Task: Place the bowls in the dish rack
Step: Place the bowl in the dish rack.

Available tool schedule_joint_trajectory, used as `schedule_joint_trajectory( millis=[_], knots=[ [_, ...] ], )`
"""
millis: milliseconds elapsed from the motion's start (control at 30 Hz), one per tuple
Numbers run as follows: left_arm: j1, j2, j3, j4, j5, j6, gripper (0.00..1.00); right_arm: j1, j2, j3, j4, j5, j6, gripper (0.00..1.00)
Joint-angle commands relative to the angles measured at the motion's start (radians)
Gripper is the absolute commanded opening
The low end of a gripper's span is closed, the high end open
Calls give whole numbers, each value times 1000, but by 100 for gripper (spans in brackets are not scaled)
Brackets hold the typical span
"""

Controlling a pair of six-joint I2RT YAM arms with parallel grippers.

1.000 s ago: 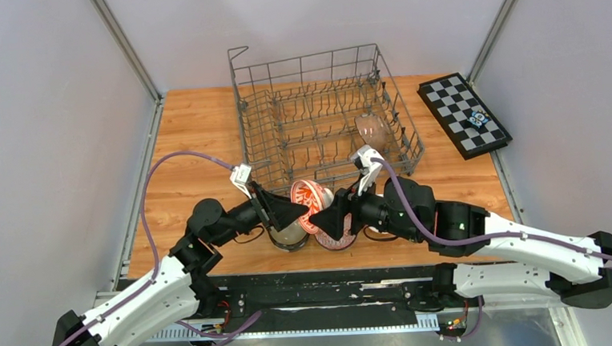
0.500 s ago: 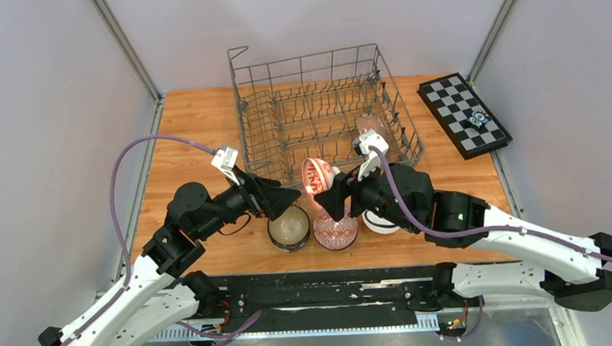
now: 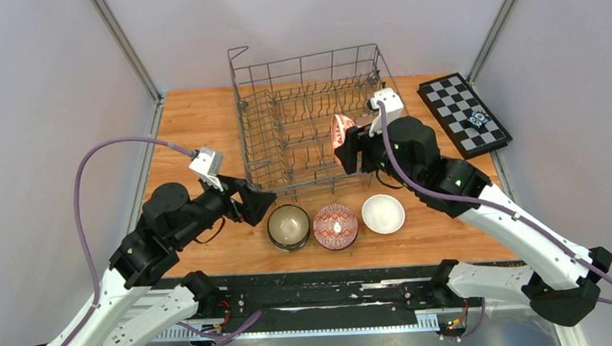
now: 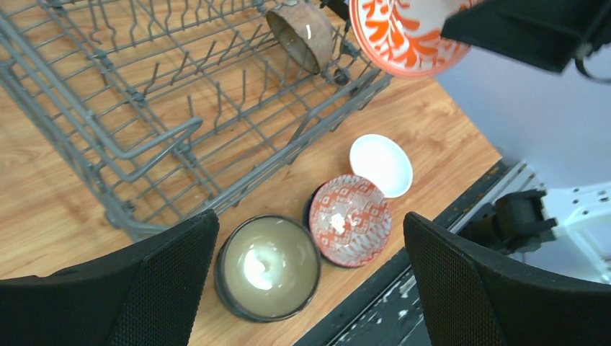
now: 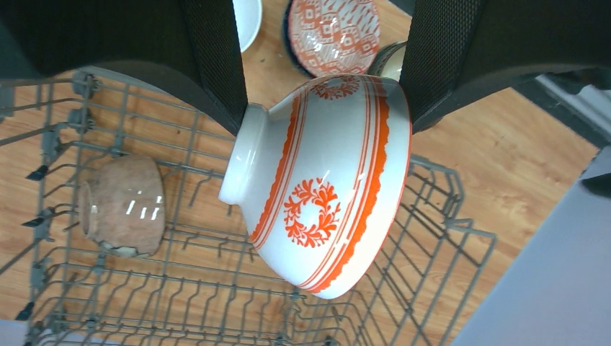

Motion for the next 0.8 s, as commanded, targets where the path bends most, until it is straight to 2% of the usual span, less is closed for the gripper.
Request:
schedule_joint_trajectory(
  millis=[0,200,367,767],
  knots=[
    [7,-39,24,-117,-27,125,100,-92,48,62,-1,-50,-88,2],
    [7,-85,10,-173,-77,202,100,-159,148,113,-15,-58,-162,2],
    [7,-124,-71,-123,-114,223,100,-213,242,162,-33,-59,-222,2],
    [7,-86,-116,-119,-160,233,100,-308,462,303,-77,-143,-281,2]
  ],
)
